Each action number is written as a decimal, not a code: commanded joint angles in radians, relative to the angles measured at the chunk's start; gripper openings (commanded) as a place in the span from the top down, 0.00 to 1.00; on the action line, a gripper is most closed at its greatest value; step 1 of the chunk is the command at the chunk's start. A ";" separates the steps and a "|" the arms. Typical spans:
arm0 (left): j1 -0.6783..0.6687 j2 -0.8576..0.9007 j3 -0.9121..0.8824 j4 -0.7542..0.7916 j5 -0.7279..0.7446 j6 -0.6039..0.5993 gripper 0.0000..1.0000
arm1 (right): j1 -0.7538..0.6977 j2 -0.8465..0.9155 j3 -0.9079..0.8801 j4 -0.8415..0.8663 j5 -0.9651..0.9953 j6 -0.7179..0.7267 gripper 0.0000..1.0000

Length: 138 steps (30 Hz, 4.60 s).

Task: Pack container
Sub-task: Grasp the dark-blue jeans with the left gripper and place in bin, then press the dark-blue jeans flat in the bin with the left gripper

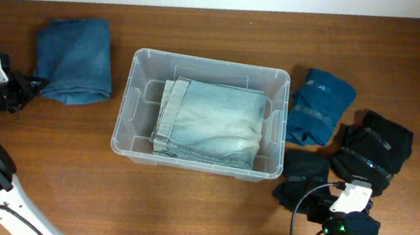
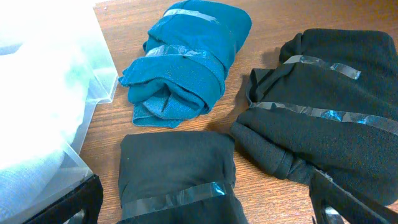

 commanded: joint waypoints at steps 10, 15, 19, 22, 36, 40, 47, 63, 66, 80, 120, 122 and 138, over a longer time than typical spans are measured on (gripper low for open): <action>0.016 -0.428 -0.003 -0.304 0.126 0.048 0.99 | -0.008 -0.009 -0.008 0.002 -0.002 0.000 0.02; -0.031 -0.720 -0.003 -0.402 0.164 0.037 0.99 | -0.008 -0.008 -0.008 0.002 -0.002 0.000 0.02; -0.100 -0.931 -0.003 -0.409 0.157 -0.033 1.00 | -0.008 -0.009 -0.008 0.002 -0.002 0.000 0.02; -0.182 -1.062 -0.003 -0.412 0.093 -0.092 1.00 | -0.008 -0.008 -0.008 0.002 -0.002 0.000 0.02; -0.739 -1.189 -0.103 -0.408 -0.412 -0.344 0.99 | -0.008 -0.008 -0.008 0.002 -0.002 0.000 0.02; -0.843 -1.133 -0.211 -0.261 -0.484 -0.419 0.99 | -0.008 -0.008 -0.008 0.002 -0.002 0.000 0.02; -0.944 -1.009 -0.331 -0.034 -0.535 -0.462 1.00 | -0.008 -0.008 -0.008 0.002 -0.002 0.000 0.02; -0.975 -0.845 -0.335 -0.297 -0.748 -0.422 0.99 | -0.008 -0.008 -0.008 0.002 -0.002 0.000 0.02; -0.975 -0.848 -0.335 -0.346 -0.809 -0.423 0.99 | -0.008 -0.008 -0.008 0.002 -0.002 0.000 0.02; -0.671 -1.019 -0.328 -0.425 -0.916 -0.313 0.37 | -0.008 -0.008 -0.008 0.002 -0.002 0.000 0.02; -0.881 -0.532 -0.171 -0.420 -0.848 -0.080 0.69 | -0.008 -0.008 -0.008 0.002 -0.002 0.000 0.02; -0.869 -0.603 -0.104 -0.468 -0.857 -0.080 0.62 | -0.008 -0.008 -0.008 0.002 -0.002 0.000 0.02; -0.418 -0.827 0.049 -0.626 -0.903 -0.080 0.00 | -0.008 -0.008 -0.008 0.002 -0.002 0.000 0.02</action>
